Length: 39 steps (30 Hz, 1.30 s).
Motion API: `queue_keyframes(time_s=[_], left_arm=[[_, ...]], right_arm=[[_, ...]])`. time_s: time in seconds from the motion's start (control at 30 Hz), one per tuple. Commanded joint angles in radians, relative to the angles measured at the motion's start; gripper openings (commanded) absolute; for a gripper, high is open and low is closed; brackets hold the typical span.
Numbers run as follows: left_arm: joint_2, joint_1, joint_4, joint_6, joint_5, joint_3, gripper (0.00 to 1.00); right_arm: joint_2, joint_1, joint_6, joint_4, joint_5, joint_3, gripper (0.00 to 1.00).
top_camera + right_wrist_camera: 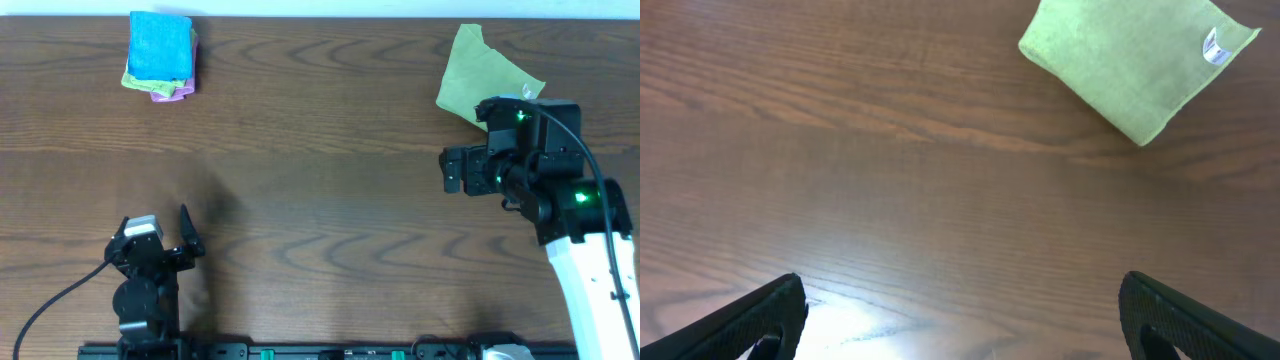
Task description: Fold the cloth
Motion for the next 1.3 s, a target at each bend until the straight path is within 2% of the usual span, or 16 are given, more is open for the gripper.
queue_keyframes(time_s=[0.0,0.43,0.7,1.27], left_arm=[[-0.009,0.005,0.045,-0.027,-0.024,-0.045,0.95],[-0.009,0.006,0.069,-0.064,-0.038,-0.063,0.95],[-0.006,0.014,0.072,-0.006,-0.065,-0.063,0.96],[-0.006,0.014,0.074,-0.006,-0.065,-0.063,0.95]], right_arm=[[-0.010,-0.006,0.006,0.000,0.005,0.001,0.99],[-0.010,-0.006,0.006,0.000,0.005,0.001,0.99],[-0.010,-0.006,0.006,0.000,0.005,0.001,0.99],[-0.010,-0.006,0.006,0.000,0.005,0.001,0.99]])
